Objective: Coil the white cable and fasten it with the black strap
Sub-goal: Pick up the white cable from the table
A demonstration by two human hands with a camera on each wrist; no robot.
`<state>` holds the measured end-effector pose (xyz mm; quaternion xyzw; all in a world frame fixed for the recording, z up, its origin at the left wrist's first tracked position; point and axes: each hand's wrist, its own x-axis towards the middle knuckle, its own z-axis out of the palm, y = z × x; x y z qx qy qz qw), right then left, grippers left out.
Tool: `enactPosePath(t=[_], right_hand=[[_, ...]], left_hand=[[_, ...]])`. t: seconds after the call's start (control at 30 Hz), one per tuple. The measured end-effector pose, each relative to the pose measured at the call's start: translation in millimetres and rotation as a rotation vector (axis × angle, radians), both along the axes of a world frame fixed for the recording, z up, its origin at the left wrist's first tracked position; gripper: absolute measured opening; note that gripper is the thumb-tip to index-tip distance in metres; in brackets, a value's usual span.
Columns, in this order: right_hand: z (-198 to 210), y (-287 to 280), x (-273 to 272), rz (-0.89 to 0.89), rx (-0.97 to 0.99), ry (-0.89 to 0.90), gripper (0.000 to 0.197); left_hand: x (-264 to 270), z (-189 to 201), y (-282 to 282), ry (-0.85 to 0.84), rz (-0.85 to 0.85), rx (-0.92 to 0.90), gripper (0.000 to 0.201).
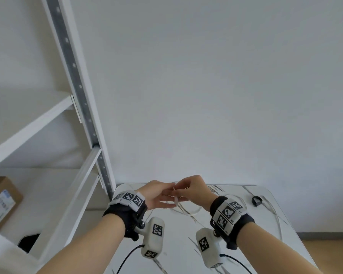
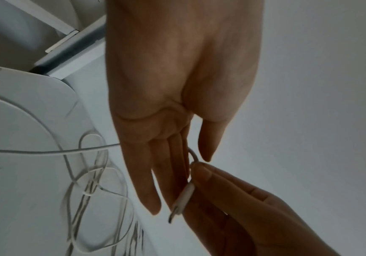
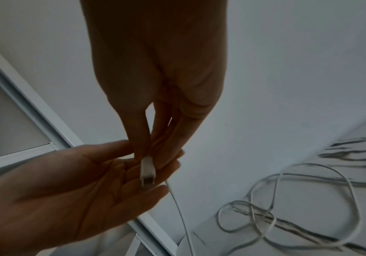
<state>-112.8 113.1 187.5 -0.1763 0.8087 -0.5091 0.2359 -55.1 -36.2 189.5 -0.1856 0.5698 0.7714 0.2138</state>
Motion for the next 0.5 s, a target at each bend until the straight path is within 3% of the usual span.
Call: enactPosePath(t=[0.3, 0.5], right_hand=[[16.9, 6.0, -29.0, 0.0, -0.043, 0.066, 0.011], [7.3, 2.4, -46.7, -0.011, -0.039, 0.114, 0.031]], left_hand=[[-23.8, 23.1, -3.4, 0.019, 0.104, -0.098, 0.019], [-28.7, 55.0, -3.8, 0.057, -0.004, -0.174, 0.02]])
